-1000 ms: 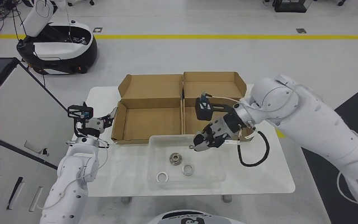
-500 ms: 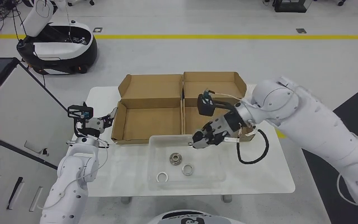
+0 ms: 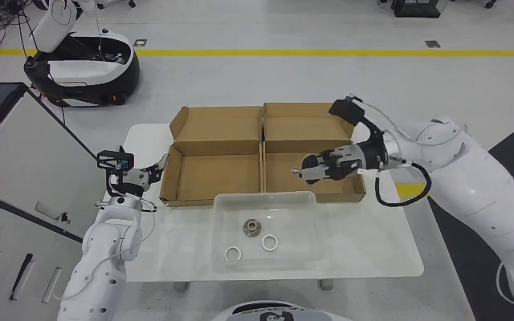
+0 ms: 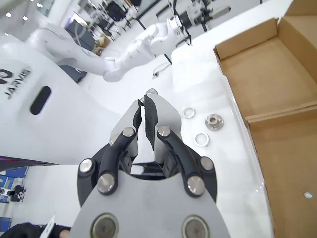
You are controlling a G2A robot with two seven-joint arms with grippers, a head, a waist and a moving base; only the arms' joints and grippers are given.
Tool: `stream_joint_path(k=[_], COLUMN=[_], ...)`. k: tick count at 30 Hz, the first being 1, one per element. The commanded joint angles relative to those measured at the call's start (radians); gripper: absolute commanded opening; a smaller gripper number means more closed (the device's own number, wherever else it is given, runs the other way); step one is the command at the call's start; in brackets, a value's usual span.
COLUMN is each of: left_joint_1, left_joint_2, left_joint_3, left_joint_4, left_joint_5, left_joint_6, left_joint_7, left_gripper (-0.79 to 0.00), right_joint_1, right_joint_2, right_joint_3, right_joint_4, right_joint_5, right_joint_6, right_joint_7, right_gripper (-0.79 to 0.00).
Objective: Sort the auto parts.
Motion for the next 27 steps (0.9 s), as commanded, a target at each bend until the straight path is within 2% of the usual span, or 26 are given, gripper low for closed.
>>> stream_joint_path(k=[1,7,13,18,27], left_joint_1=[0.000,0.000,0.000,0.000,0.000], left_joint_2=[0.000,0.000,0.000,0.000,0.000], left_joint_3=[0.000,0.000,0.000,0.000,0.000], left_joint_4=[0.000,0.000,0.000,0.000,0.000], left_joint_5=[0.000,0.000,0.000,0.000,0.000], left_joint_6=[0.000,0.000,0.000,0.000,0.000], left_joint_7=[0.000,0.000,0.000,0.000,0.000], left_gripper=[0.000,0.000,0.000,0.000,0.000], right_joint_1=[-0.017,-0.050,-0.044,-0.015,0.014], right_joint_2=[0.005,0.003,-0.027,-0.070,-0.174], right_joint_3=[0.032,0.111,0.180,0.228,0.293], right_joint_4=[-0.009,-0.063,-0.118,-0.138,-0.121], right_joint_5=[0.082,0.286,0.465,0.591,0.758], right_joint_6=[-0.011,-0.028,-0.019,0.031,0.126], right_joint_7=[-0.011,-0.028,-0.019,0.031,0.126], right_gripper=[-0.785,-0.785,-0.785,-0.785,-0.785])
